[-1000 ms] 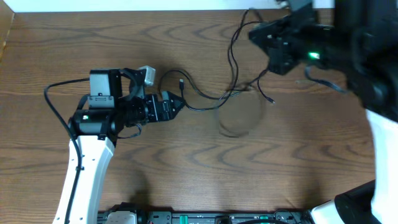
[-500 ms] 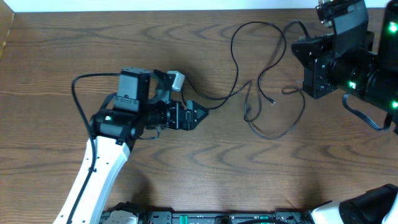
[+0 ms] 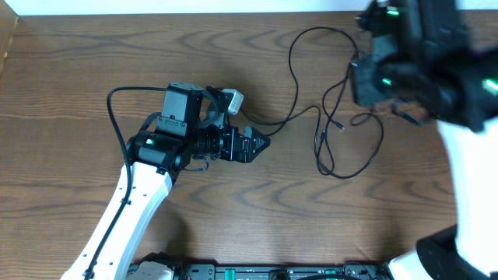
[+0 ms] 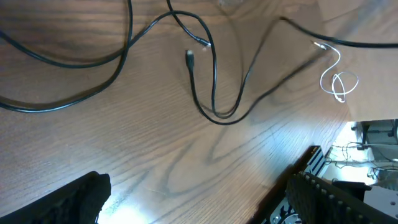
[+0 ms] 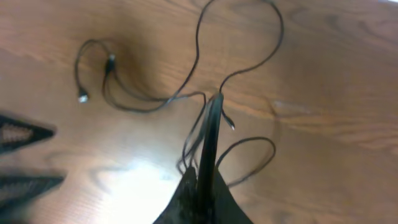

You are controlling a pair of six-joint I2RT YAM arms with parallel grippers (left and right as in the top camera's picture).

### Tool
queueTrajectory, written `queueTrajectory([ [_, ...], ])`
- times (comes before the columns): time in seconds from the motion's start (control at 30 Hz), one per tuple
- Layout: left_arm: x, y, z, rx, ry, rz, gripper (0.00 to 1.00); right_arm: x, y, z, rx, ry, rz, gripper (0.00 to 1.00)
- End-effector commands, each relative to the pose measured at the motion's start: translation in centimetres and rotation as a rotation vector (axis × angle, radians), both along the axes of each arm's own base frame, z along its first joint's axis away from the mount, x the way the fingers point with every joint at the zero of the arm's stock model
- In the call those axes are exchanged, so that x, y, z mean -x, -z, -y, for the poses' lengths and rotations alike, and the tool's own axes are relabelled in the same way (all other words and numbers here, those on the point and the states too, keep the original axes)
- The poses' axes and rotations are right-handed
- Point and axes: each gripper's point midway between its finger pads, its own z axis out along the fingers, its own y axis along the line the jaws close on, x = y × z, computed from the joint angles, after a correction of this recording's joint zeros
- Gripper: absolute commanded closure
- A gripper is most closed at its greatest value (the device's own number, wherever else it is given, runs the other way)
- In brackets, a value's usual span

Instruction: Untangle cables

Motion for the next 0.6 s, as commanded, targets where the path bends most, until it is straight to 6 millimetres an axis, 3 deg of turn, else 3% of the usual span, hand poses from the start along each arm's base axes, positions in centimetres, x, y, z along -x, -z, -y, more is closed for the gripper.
queueTrajectory([
  [0.0,-0.1,0.2,-0.1,-0.016,0.006,0.015,0.04,-1.7,4.7,-0.4,0.022,0.072,-0.094,0.99],
  [0.13,-0.2,0.4,-0.3,-0.031,-0.003,0.013,0.04,-3.0,9.4,-1.0,0.029,0.109,-0.159,0.99],
  [0.3,-0.3,0.8,-0.7,-0.057,-0.019,0.010,0.04,-3.2,14.8,-1.4,0.034,0.127,-0.234,0.99],
  [0.57,-0.2,0.8,-0.7,-0.057,-0.019,0.009,0.04,-2.6,20.7,-1.6,0.023,0.145,-0.294,0.99],
])
